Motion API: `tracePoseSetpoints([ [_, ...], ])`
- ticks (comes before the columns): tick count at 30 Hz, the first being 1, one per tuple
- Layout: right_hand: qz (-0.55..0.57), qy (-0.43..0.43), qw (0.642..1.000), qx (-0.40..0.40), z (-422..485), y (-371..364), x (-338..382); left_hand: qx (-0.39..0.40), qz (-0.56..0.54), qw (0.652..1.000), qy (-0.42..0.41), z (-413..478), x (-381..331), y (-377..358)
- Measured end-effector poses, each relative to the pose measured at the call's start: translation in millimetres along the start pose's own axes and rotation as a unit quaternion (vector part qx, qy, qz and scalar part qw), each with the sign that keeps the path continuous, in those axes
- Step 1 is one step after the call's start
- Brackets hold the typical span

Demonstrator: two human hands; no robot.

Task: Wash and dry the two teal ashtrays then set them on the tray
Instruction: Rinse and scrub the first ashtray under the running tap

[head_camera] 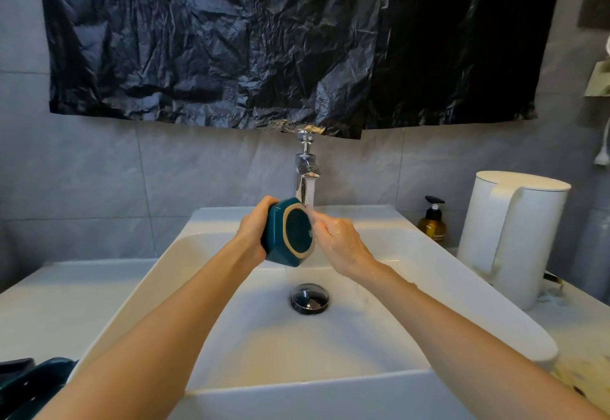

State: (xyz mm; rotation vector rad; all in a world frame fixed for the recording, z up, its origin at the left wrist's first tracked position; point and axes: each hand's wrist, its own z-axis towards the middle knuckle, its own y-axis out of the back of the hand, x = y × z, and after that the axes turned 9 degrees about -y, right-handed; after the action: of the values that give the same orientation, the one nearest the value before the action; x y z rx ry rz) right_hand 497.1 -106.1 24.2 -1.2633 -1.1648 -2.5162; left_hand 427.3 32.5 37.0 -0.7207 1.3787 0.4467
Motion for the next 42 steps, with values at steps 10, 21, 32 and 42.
tracePoseSetpoints([
  [10,0.018,-0.027,0.999,0.019,2.3,-1.2,-4.1,-0.02,-0.051,0.998,0.018,2.9,-1.5,5.2],
  [21,0.077,-0.053,0.996,0.008,4.5,-5.3,-0.9,-0.003,-0.089,0.994,0.066,-3.5,-3.7,-1.8],
  [32,0.122,-0.083,0.989,-0.011,4.9,-3.5,0.2,-0.007,-0.173,0.982,0.075,-1.5,-3.7,-4.0],
  [42,0.133,-0.062,0.989,0.021,2.8,-6.2,4.8,-0.037,-0.199,0.978,0.049,-0.7,-11.9,6.1],
])
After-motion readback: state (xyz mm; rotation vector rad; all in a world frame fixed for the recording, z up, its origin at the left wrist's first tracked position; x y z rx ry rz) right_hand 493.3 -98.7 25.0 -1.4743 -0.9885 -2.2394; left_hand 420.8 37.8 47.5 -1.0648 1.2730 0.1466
